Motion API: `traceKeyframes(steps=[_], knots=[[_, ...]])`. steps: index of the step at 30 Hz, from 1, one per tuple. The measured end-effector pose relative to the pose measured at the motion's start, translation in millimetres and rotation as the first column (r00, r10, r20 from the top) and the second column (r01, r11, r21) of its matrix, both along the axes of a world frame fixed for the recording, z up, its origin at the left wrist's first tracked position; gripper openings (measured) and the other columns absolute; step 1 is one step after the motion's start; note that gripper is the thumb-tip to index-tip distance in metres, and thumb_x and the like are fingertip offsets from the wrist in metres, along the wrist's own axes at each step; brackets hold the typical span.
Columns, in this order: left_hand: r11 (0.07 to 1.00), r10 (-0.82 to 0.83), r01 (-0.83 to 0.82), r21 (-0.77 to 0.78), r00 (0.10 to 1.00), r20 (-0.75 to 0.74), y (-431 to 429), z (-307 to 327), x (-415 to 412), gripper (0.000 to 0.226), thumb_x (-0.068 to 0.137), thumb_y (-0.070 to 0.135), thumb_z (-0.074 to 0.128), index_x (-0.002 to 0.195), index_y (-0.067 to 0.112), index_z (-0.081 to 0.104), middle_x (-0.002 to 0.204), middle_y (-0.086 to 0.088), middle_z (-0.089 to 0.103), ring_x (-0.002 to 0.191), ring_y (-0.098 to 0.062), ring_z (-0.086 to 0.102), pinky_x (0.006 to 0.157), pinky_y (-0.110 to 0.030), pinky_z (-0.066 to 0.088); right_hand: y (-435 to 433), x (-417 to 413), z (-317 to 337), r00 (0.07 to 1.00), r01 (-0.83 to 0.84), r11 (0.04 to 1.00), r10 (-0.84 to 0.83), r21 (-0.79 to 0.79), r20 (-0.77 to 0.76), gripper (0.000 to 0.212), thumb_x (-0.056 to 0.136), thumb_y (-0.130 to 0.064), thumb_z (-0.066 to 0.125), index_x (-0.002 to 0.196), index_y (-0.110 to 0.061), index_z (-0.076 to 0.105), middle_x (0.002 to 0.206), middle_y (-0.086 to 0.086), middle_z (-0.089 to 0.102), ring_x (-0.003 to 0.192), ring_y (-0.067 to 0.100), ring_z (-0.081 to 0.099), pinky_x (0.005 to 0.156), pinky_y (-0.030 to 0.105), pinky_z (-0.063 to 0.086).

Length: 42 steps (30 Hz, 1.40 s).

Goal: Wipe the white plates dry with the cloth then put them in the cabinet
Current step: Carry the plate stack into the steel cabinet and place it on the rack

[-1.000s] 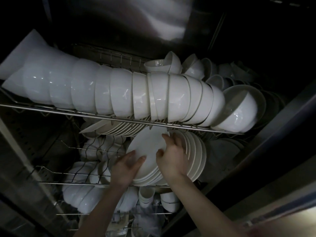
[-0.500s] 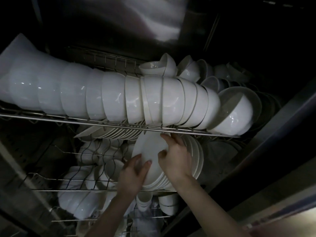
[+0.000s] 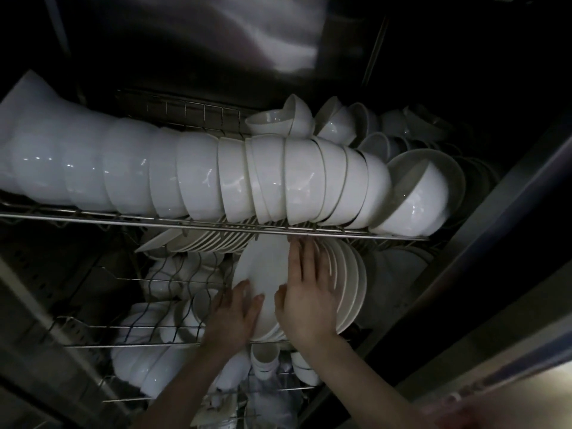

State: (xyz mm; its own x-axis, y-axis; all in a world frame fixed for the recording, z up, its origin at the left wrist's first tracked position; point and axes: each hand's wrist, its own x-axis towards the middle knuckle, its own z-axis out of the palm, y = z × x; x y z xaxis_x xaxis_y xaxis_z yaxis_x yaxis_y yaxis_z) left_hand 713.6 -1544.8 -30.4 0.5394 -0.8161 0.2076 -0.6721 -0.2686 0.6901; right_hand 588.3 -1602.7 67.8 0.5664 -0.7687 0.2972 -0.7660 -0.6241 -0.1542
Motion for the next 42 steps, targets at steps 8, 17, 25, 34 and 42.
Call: traceKeyframes(steps=[8,17,25,34,42], knots=[[0.932,-0.038,0.044,0.359,0.999,-0.023,2.0,-17.8,30.8,0.074,0.091,0.071,0.025,0.153,0.031,0.021,0.161,-0.009,0.022,0.149,-0.031,0.007,0.120,-0.041,0.012,2.3,-0.2,-13.1,1.000,-0.011,0.997,0.011,-0.076,0.004,0.085,0.092,-0.051,0.047,0.158,-0.011,0.012,0.165,0.015,0.002,0.152,0.037,0.000,0.123,0.048,0.004],[0.940,-0.071,0.083,0.331,0.996,-0.049,20.3,-10.3,41.1,0.066,0.096,0.061,0.042,0.153,0.034,0.026,0.162,-0.004,0.025,0.150,-0.022,0.013,0.120,-0.033,0.015,1.2,0.6,-20.1,1.000,0.022,0.987,-0.020,-0.160,0.018,0.076,0.095,-0.058,0.038,0.154,-0.011,0.029,0.162,0.021,0.017,0.150,0.040,0.015,0.122,0.052,0.015],[0.971,-0.162,0.148,0.187,0.985,0.061,46.9,-7.1,48.0,0.056,0.095,0.049,0.056,0.144,0.023,0.048,0.147,-0.002,0.050,0.142,-0.024,0.036,0.114,-0.026,0.026,0.1,1.4,-27.0,0.998,0.052,0.975,-0.042,-0.215,0.053,0.073,0.096,-0.060,0.036,0.152,-0.013,0.035,0.161,0.022,0.021,0.150,0.038,0.016,0.122,0.053,0.014],[0.962,-0.200,0.198,0.189,0.980,-0.006,47.5,-4.9,52.8,0.051,0.097,0.049,0.052,0.142,0.027,0.046,0.144,-0.002,0.051,0.134,-0.024,0.042,0.108,-0.027,0.028,3.6,-1.3,-25.7,0.998,0.064,0.981,-0.063,-0.184,0.012,0.073,0.096,-0.061,0.029,0.154,-0.016,0.031,0.163,0.021,0.012,0.152,0.036,0.009,0.123,0.052,0.009],[0.971,-0.173,0.184,0.153,0.981,-0.086,63.3,9.1,52.6,0.040,0.098,0.033,0.056,0.135,0.020,0.054,0.131,-0.013,0.060,0.119,-0.028,0.054,0.095,-0.027,0.041,19.5,-14.1,-15.8,0.997,-0.017,0.996,0.023,-0.084,0.070,0.065,0.099,-0.048,0.049,0.152,-0.014,0.035,0.164,0.020,0.008,0.153,0.032,0.001,0.124,0.049,0.004]])
